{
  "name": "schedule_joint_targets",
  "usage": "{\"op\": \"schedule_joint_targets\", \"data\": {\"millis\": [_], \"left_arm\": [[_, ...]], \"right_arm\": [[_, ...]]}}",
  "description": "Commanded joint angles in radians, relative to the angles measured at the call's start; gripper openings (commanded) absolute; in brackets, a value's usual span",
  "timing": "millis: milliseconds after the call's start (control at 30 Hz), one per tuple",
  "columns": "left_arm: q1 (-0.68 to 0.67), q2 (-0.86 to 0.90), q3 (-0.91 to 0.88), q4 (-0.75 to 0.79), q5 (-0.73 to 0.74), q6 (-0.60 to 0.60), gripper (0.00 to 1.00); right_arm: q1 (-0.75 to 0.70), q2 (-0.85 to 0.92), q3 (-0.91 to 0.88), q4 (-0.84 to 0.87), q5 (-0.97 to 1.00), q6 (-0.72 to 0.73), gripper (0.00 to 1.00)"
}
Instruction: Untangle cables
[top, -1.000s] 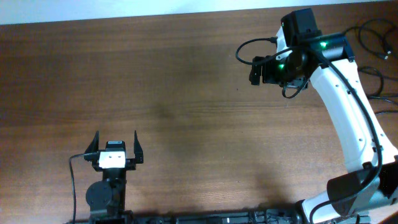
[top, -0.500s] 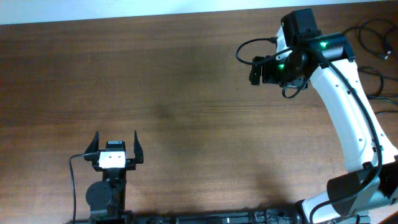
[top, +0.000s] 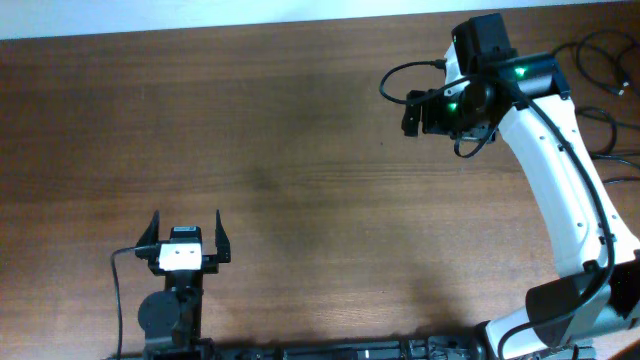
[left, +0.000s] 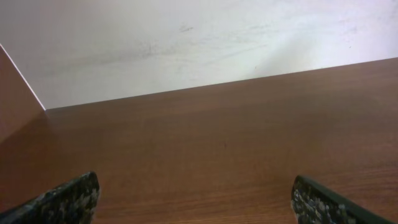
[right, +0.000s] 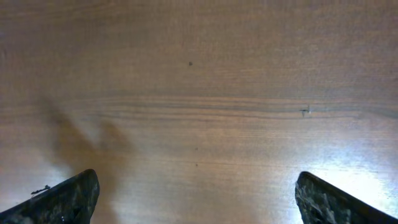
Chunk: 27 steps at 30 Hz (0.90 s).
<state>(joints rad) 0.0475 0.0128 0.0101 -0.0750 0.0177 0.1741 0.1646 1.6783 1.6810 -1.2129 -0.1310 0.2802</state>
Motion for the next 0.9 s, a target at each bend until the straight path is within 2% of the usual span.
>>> {"op": "schedule_joint_targets", "data": {"millis": [0,200,500,767,867], "left_arm": [[0.006,-0.008,-0.002,-0.009,-0.014,-0.009,0.99],[0.006,-0.008,-0.002,-0.009,-0.014,-0.009,0.99],[0.006,-0.008,-0.002,-0.009,-0.014,-0.009,0.99],[0.006,-0.008,-0.002,-0.009,-0.014,-0.009,0.99],[0.006,-0.008,-0.002,-0.009,-0.014,-0.009,0.99]], "right_arm": [[0.018,-0.037,-0.002,0.066,0.034,-0.014,0.99],[0.072,-0.126,-0.146,0.259,0.035,-0.014,0.99],[0.100,-0.374,-0.673,0.703,0.027,-0.014,0.99],[0.087,-0.614,-1.052,1.203,0.046,-0.015,0.99],[0.075,-0.727,-1.170,1.323,0.057,-0.015,0.99]]}}
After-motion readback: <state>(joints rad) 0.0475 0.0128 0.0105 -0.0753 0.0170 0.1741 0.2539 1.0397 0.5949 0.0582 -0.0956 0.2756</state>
